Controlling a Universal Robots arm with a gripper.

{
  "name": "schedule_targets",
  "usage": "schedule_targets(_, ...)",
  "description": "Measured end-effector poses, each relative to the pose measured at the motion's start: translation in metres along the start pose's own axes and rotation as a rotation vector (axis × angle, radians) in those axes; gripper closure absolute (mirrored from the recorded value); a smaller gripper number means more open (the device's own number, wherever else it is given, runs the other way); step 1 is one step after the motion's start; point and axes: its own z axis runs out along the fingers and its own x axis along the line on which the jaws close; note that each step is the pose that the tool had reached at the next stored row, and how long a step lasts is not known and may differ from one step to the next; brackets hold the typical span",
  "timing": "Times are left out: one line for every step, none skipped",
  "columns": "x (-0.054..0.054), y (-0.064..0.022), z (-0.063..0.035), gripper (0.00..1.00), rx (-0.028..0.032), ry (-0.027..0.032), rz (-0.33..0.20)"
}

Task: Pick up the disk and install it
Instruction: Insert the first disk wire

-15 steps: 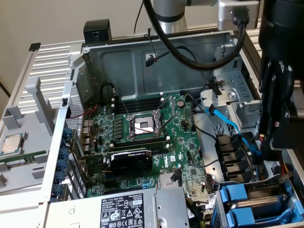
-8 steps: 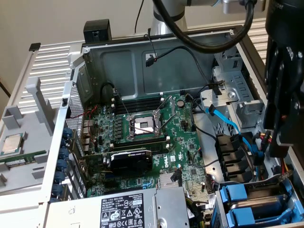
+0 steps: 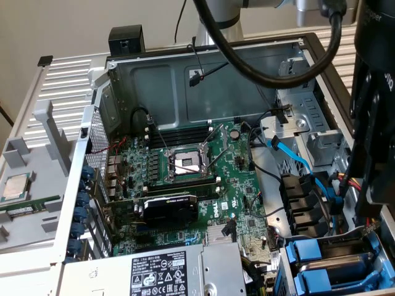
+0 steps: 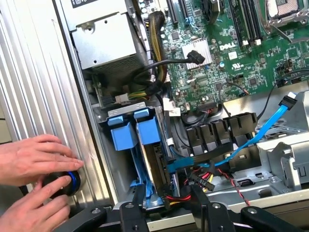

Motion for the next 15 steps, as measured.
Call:
schedule_targets(0.001,-0.0002,0.0002,0.51,-0.0012,-0.0043,0.000)
schedule_targets(0.002,-0.0003,0.0002,0.51,-0.0023,-0.0082,0.000)
schedule_targets(0.003,-0.0002,0.0002,0.51,-0.0034,-0.0122,0.001)
schedule_targets(0.004,-0.0004,0.0003,0.51,-0.0048,-0.0168,0.001)
schedule_targets(0.006,-0.0008,0.0005,0.51,-0.0063,-0.0221,0.001)
schedule_targets(0.007,-0.0010,0.0007,0.51,-0.0078,-0.0274,0.001)
schedule_targets(0.009,-0.0013,0.0008,0.51,-0.0095,-0.0331,0.002)
schedule_targets(0.010,-0.0016,0.0009,0.51,-0.0109,-0.0382,0.002)
schedule_targets(0.011,-0.0019,0.0010,0.51,-0.0122,-0.0429,0.002)
schedule_targets(0.013,-0.0023,0.0011,0.51,-0.0138,-0.0481,0.002)
schedule_targets(0.014,-0.0026,0.0013,0.51,-0.0153,-0.0534,0.003)
schedule_targets(0.015,-0.0030,0.0014,0.51,-0.0166,-0.0580,0.003)
schedule_targets(0.016,-0.0033,0.0015,0.51,-0.0180,-0.0628,0.003)
schedule_targets(0.017,-0.0036,0.0015,0.51,-0.0194,-0.0678,0.003)
schedule_targets(0.019,-0.0040,0.0017,0.51,-0.0211,-0.0737,0.004)
